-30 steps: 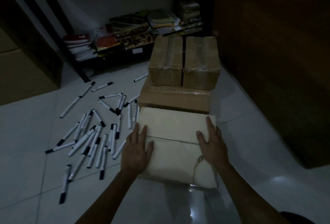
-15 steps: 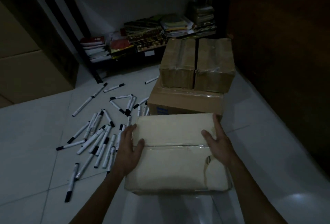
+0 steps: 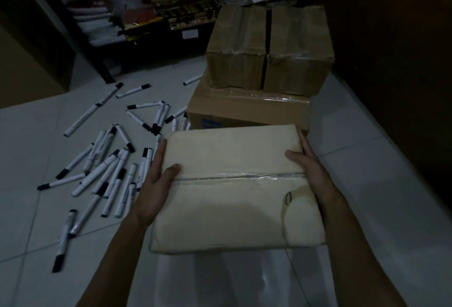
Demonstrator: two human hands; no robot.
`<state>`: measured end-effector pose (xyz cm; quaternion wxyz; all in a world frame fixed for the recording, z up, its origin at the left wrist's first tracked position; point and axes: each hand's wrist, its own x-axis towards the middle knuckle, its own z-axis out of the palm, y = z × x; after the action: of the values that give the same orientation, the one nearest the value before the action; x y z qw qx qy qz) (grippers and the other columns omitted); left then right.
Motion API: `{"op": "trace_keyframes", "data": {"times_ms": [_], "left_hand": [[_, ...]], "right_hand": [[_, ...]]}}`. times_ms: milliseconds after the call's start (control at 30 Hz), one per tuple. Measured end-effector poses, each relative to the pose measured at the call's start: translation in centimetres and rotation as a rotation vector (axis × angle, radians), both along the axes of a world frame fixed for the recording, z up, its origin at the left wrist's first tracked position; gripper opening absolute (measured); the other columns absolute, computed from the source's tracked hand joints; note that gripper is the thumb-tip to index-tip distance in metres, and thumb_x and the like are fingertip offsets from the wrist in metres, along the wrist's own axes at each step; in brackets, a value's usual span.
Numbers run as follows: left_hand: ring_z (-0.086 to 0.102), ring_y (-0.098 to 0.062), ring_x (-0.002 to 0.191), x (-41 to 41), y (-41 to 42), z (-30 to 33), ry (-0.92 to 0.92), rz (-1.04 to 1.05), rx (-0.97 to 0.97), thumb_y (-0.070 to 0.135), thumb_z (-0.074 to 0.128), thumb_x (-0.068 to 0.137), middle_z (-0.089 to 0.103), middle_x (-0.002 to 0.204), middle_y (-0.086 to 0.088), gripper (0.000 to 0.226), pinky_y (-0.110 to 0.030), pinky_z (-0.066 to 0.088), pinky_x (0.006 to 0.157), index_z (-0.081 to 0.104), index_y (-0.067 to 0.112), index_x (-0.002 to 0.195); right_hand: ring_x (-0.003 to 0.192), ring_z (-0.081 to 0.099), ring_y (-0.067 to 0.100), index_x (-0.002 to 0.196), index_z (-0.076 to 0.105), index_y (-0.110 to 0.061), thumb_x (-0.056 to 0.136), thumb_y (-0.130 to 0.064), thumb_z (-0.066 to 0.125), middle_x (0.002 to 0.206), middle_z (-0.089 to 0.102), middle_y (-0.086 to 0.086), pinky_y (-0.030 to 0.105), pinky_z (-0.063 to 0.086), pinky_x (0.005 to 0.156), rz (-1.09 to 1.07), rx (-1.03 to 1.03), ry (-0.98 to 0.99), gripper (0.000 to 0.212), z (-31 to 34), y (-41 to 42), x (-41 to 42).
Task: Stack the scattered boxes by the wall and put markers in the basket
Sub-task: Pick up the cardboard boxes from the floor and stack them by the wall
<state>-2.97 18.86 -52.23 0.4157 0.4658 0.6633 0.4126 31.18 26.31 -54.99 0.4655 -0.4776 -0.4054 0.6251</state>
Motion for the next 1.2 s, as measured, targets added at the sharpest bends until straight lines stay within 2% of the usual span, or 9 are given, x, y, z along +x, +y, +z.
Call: {"op": "trace_keyframes", "data": {"times_ms": [133,300,367,500,633,767,867,967,1200], "left_hand": [[0.037,0.043,0.088,0.8,0.5,-0.2,-0.13,0.049,0.016,0.019,0.047,0.101,0.028,0.128,0.043,0.059,0.008,0.037,0.067,0.025,0.041,0.151],[0.04,0.037,0.097,1.0,0.9,-0.2,-0.154,0.057,0.05,0.008,0.039,0.102,0.024,0.151,0.017,0.057,0.01,0.035,0.071,0.022,0.023,0.154],[0.039,0.03,0.107,1.1,0.9,-0.1,-0.161,0.064,0.047,0.009,0.039,0.102,0.024,0.154,0.016,0.056,0.01,0.034,0.072,0.024,0.023,0.154],[0.036,0.043,0.09,1.2,0.7,0.2,-0.177,0.059,0.047,0.01,0.038,0.102,0.025,0.144,0.02,0.055,0.011,0.033,0.069,0.024,0.023,0.154],[0.035,0.041,0.095,1.1,0.8,0.2,-0.193,0.073,0.039,0.009,0.037,0.102,0.025,0.15,0.017,0.055,0.01,0.034,0.072,0.023,0.021,0.154],[0.026,0.009,0.133,1.3,0.8,0.8,-0.209,0.071,0.055,0.012,0.037,0.103,0.022,0.16,0.011,0.054,-0.008,0.029,0.098,0.024,0.023,0.154],[0.029,-0.013,0.144,1.1,1.0,2.1,-0.301,0.079,0.076,0.014,0.037,0.102,0.028,0.159,0.007,0.053,-0.029,0.029,0.111,0.027,0.022,0.153],[0.033,-0.016,0.143,1.2,1.2,4.9,-0.353,0.072,0.046,0.016,0.037,0.102,0.032,0.157,0.007,0.052,-0.039,0.029,0.116,0.028,0.021,0.153],[0.03,-0.014,0.144,1.1,2.2,20.2,-0.346,0.098,0.018,0.018,0.038,0.102,0.028,0.158,0.006,0.052,-0.037,0.027,0.117,0.027,0.021,0.153]], "right_hand": [[0.114,0.063,0.005,0.148,0.041,-0.036,0.084,-0.017,0.061,0.129,0.063,-0.019,0.014,0.053,0.079,-0.012,0.009,0.05,0.069,-0.5,0.1,-0.1],[0.115,0.063,0.009,0.15,0.039,-0.03,0.082,-0.016,0.058,0.13,0.064,-0.014,0.016,0.053,0.08,-0.016,0.012,0.065,0.073,-0.5,0.2,-0.4],[0.114,0.064,0.009,0.149,0.04,-0.03,0.081,-0.016,0.058,0.128,0.065,-0.013,0.016,0.053,0.079,-0.017,0.008,0.07,0.072,-0.4,0.3,-0.5],[0.111,0.066,0.009,0.149,0.041,-0.029,0.08,-0.015,0.058,0.125,0.067,-0.013,0.016,0.054,0.077,-0.017,0.001,0.073,0.072,-0.3,0.3,-0.6],[0.107,0.067,0.008,0.148,0.041,-0.025,0.085,-0.009,0.052,0.121,0.069,-0.012,0.016,0.054,0.076,-0.023,0.002,0.079,0.066,0.1,0.0,-0.9],[0.099,0.069,0.002,0.147,0.039,-0.023,0.091,-0.003,0.044,0.11,0.072,-0.019,0.013,0.053,0.072,-0.038,0.003,0.077,0.06,0.4,0.3,-0.7],[0.104,0.068,0.006,0.137,0.052,-0.029,0.087,-0.009,0.049,0.116,0.071,-0.014,0.015,0.054,0.075,-0.042,0.007,0.1,0.054,1.6,-0.1,-0.7],[0.111,0.065,0.009,0.134,0.055,-0.031,0.082,-0.015,0.054,0.125,0.067,-0.01,0.017,0.054,0.079,-0.069,-0.005,0.132,0.055,4.2,-0.8,-0.5],[0.11,0.067,0.015,0.146,0.045,-0.027,0.09,-0.012,0.048,0.129,0.066,-0.004,0.025,0.055,0.08,-0.071,-0.04,0.093,0.058,20.1,-0.3,-0.7]]}}
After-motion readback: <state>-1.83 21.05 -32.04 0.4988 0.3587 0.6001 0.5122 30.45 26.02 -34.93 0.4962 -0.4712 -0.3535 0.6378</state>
